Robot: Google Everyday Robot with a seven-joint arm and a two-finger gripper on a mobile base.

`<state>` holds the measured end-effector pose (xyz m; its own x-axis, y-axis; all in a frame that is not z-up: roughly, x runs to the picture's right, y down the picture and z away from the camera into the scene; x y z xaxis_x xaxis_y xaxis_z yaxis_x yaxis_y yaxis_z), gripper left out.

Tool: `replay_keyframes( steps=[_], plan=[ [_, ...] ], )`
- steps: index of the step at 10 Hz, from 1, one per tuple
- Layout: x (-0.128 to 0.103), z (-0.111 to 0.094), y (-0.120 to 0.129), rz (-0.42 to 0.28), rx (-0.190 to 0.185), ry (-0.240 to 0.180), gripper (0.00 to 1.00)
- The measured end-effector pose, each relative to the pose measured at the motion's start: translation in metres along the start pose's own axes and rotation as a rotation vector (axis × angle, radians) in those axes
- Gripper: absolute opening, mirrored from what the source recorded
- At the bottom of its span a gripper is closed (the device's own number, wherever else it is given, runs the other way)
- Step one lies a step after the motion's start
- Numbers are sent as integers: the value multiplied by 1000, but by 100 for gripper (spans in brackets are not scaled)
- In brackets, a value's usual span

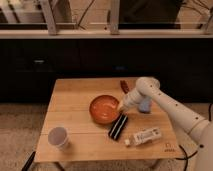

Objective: Drag the ceramic bowl in a circle

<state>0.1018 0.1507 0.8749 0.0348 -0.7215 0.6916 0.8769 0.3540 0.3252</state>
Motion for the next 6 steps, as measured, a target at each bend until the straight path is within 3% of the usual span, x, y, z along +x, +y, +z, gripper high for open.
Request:
replay_keyframes(
  steps=[3,6],
  plan=[
    [-24,3,-13,-119,1,-80,0],
    [-32,24,-55,-235,24,-146,0]
  ],
)
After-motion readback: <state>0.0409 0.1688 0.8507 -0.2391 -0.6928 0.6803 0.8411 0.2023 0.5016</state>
